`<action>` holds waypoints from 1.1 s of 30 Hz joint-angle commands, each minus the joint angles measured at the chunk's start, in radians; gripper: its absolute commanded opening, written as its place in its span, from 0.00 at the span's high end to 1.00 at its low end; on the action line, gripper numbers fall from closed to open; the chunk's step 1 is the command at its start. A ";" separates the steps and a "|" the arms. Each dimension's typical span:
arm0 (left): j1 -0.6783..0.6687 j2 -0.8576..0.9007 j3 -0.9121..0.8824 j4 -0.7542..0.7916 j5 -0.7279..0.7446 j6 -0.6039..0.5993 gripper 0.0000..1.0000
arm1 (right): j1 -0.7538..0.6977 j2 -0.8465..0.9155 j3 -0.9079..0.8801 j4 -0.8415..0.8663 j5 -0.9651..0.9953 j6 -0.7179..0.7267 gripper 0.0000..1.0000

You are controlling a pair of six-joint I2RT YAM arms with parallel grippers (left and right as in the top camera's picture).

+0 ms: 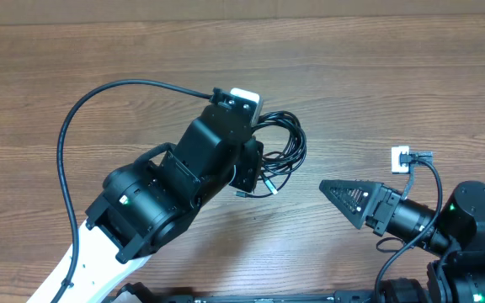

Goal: Untangle cables

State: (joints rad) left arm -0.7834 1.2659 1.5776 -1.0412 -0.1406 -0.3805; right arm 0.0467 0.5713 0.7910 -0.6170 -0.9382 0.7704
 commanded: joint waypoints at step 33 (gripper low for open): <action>-0.167 0.098 0.009 0.229 0.044 0.292 0.96 | 0.004 -0.008 0.009 0.039 0.095 0.229 0.60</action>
State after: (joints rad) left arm -0.9432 1.3636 1.5772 -0.8207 -0.0902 -0.1184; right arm 0.0467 0.5713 0.7910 -0.5777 -0.8711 0.9981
